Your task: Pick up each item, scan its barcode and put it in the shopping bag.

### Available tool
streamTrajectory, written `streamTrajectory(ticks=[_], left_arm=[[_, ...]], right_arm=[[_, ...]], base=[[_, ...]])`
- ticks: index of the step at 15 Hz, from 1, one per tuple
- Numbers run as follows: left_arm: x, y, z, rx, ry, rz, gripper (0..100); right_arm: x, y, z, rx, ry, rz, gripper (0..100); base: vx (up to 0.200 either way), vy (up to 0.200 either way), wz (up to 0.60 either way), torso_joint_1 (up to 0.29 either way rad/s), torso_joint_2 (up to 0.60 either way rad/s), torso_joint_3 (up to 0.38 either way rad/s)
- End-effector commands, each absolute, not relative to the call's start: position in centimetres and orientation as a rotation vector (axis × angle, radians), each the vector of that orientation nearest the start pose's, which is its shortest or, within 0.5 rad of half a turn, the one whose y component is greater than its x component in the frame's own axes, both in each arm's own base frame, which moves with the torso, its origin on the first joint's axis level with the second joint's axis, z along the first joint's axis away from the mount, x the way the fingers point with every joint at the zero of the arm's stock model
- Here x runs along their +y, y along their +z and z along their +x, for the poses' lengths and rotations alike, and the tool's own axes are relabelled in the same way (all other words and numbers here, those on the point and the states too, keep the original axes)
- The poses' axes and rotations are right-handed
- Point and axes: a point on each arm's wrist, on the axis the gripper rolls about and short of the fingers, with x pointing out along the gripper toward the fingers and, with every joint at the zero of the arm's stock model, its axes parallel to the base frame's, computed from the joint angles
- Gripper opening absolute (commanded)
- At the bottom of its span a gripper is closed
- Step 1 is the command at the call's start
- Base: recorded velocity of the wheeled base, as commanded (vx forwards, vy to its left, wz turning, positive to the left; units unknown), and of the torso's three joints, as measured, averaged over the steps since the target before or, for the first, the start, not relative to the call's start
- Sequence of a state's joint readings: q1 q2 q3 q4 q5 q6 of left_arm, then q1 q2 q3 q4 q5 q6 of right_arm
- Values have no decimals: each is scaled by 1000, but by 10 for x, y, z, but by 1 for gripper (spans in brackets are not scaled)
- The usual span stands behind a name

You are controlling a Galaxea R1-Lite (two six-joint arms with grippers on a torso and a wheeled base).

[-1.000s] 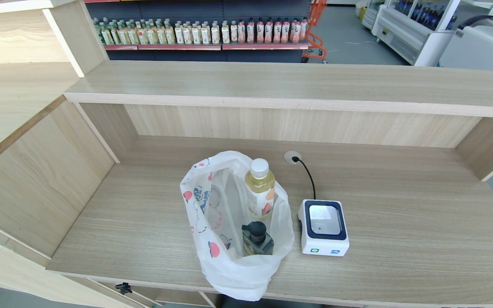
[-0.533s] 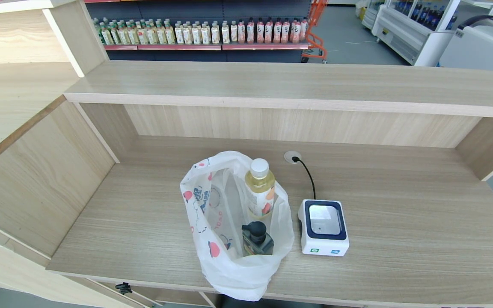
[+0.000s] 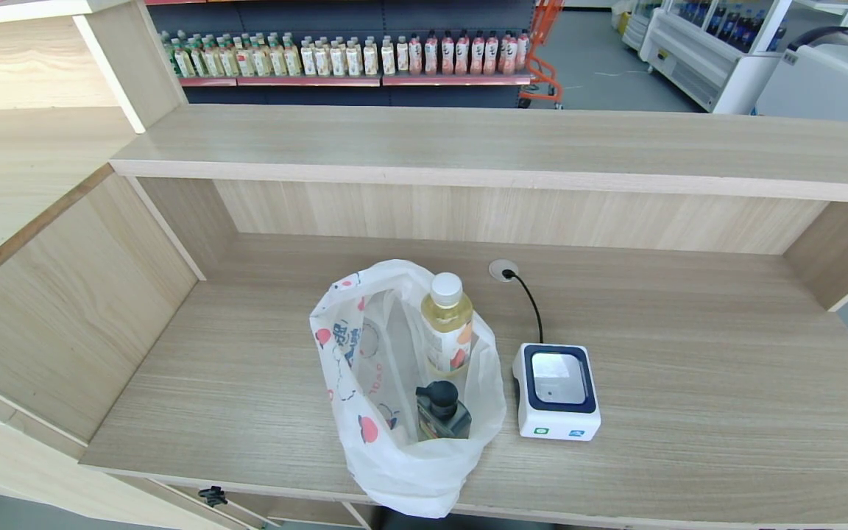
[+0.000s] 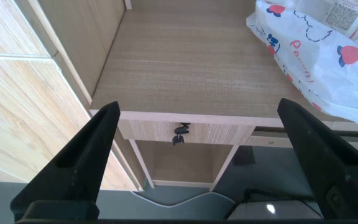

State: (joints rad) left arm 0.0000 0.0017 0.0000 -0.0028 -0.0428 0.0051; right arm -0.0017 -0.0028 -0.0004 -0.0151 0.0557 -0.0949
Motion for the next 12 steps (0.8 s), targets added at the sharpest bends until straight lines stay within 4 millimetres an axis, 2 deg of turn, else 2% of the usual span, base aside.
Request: streamTrajectory(ticks=[1,6,12], left_arm=[[-1,76,-23,-2,-43,5,100],[-1,76,-23,-2,-43,5,100],[-1,76,-23,-2,-41,3,100]], right_arm=[[1,77,-23,-18,54,-96,100],[1,77,-23,-18,54,-92,100],[1,77,-23,-16,53,-92,100]], base=[[0,0,0,0,0,0],[0,0,0,0,0,0],[0,-200,0,3,-1,3]])
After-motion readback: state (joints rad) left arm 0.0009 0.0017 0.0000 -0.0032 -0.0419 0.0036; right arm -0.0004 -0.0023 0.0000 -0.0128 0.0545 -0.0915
